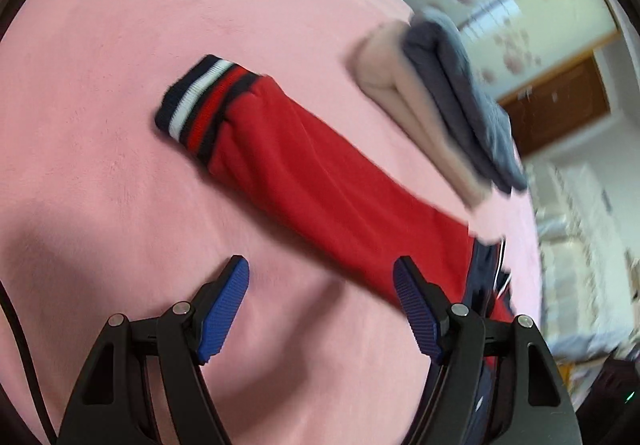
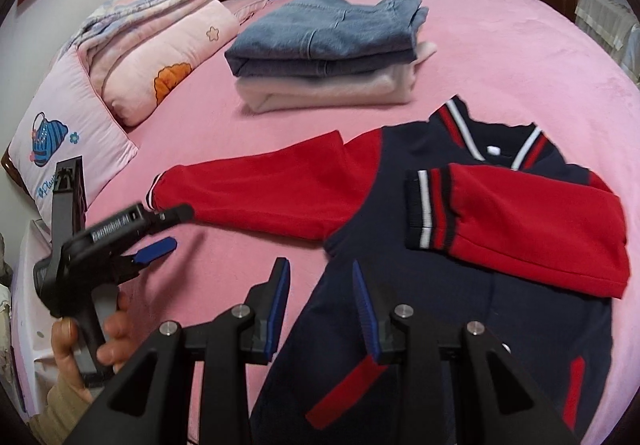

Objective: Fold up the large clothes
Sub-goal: 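Fold the grasped red sleeve with the left tool across the jacket front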

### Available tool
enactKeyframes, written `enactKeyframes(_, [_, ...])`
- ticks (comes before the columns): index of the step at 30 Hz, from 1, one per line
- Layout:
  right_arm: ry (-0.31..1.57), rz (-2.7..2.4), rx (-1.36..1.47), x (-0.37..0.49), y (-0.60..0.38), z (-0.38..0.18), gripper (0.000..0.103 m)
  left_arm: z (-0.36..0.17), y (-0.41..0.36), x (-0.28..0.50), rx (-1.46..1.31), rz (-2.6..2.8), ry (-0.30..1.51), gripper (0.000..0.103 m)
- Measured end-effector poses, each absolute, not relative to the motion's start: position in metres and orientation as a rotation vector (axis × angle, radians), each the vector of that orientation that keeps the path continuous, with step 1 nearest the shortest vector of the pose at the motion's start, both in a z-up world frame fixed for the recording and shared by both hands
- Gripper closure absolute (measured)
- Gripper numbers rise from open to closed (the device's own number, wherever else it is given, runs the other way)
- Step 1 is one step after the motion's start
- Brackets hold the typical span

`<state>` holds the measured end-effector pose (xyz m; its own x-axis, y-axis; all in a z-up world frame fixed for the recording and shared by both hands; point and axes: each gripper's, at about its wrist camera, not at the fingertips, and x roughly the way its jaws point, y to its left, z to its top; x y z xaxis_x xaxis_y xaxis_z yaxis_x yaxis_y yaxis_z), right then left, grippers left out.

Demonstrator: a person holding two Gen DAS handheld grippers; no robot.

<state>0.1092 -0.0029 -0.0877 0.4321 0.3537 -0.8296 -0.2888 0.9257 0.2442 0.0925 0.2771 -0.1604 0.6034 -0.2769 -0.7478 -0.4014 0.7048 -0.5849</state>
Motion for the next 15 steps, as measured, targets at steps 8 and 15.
enactKeyframes(8, [1.094, 0.397, 0.092, 0.122, -0.008, -0.11, 0.07, -0.176, 0.296, 0.113, -0.894, 0.205, 0.895, 0.095])
enactKeyframes(15, [1.097, 0.366, 0.144, 0.121, -0.036, -0.114, 0.07, -0.126, 0.256, 0.123, -0.695, 0.219, 0.819, 0.098])
